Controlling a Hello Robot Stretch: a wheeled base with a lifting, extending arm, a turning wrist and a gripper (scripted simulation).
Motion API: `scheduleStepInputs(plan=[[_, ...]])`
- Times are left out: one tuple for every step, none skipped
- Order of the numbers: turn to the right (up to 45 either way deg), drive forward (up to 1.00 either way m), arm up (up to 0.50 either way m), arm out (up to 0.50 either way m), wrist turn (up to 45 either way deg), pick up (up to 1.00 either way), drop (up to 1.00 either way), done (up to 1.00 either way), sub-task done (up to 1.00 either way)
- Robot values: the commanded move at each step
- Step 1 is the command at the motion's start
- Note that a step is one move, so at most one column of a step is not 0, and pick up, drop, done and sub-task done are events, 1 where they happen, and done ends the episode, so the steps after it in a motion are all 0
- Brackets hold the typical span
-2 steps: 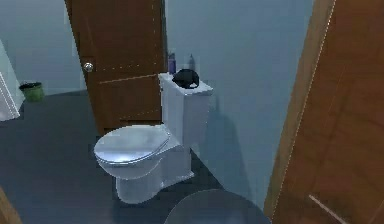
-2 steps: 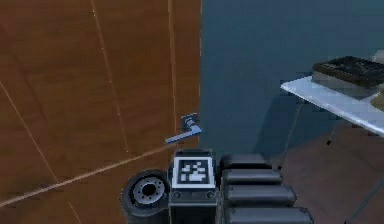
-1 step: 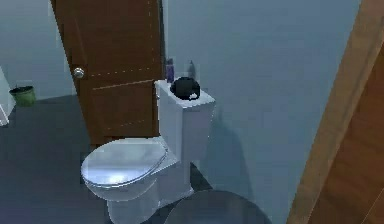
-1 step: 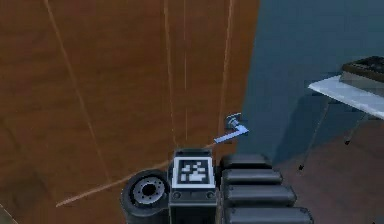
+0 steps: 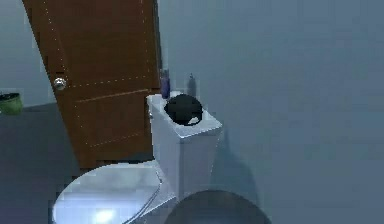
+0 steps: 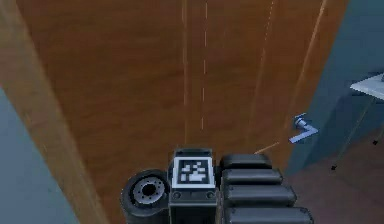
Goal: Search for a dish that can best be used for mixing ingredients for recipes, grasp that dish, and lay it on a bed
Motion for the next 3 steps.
scheduleStepInputs(plan=[[-45.0, 0.0, 0.0, 0.0, 0.0, 0.0, 0.0, 0.0, 0.0], [-18.0, 0.0, 0.0, 0.0, 0.0, 0.0, 0.0, 0.0, 0.0], [0.0, 0.95, 0.0, 0.0, 0.0, 0.0, 0.0, 0.0, 0.0]])
